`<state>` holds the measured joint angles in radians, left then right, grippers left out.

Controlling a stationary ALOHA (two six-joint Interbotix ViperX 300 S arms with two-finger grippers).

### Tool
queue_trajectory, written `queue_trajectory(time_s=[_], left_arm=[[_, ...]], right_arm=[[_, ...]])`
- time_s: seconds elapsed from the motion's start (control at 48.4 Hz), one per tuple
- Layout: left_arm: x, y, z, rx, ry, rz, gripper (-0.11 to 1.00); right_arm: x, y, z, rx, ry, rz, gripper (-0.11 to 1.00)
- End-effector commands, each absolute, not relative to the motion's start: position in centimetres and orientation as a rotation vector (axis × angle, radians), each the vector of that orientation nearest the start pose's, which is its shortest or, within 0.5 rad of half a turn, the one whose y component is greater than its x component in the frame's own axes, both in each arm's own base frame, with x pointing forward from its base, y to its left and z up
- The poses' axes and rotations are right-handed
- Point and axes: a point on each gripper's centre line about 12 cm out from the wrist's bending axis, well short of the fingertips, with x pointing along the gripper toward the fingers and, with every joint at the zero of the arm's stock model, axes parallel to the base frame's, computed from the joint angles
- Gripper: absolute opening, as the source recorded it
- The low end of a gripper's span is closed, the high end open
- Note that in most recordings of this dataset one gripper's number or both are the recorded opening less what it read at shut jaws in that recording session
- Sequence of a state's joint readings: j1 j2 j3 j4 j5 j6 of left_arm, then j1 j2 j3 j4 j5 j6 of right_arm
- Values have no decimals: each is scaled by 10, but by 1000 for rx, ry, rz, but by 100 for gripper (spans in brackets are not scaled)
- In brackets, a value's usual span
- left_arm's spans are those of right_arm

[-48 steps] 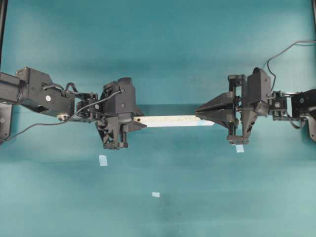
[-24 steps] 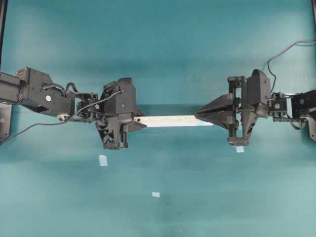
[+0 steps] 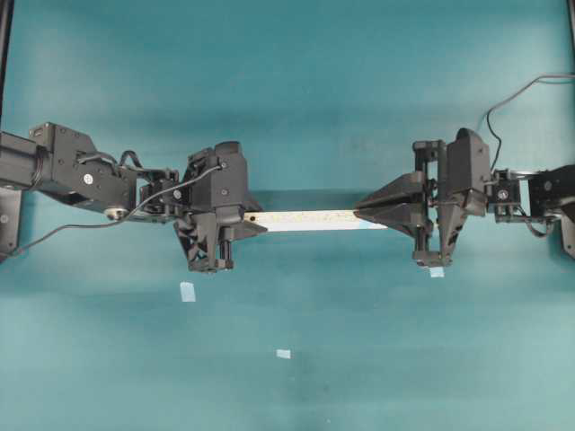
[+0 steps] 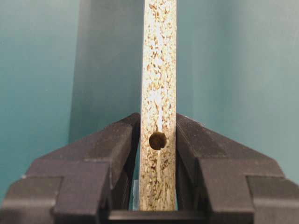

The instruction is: Insert the rod into the hole on the wooden board.

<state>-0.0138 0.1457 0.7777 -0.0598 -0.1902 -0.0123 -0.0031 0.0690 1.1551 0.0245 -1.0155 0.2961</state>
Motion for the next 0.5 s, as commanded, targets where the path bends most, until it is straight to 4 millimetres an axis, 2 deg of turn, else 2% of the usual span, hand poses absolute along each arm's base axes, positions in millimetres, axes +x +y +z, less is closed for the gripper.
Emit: queue_trajectory(time_s=[0.0, 0.475], left_arm=[[376, -6, 107, -67, 703, 20, 33], [377, -7, 107, -67, 710, 19, 33]], right_arm=[[298, -3, 119, 307, 190, -54, 11], [298, 2, 120, 312, 190, -39, 11]])
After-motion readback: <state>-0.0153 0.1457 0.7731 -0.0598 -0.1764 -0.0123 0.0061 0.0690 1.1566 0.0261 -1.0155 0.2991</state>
